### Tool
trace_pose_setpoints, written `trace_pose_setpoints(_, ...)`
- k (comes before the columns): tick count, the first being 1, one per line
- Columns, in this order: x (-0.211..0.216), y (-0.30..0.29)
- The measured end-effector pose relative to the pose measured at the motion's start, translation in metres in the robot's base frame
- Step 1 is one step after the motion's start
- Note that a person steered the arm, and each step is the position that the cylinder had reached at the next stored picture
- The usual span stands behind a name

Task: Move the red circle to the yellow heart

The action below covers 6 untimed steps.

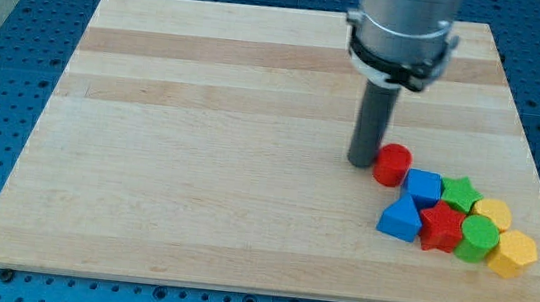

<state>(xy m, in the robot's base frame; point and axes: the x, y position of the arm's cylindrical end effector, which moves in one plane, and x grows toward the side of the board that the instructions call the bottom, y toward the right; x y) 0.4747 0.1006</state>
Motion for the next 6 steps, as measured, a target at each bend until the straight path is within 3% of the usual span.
trace_pose_setpoints(3, 0.040, 0.031)
trace_pose_setpoints(5, 0.020, 0.008)
trace_pose_setpoints(6, 0.006, 0.052)
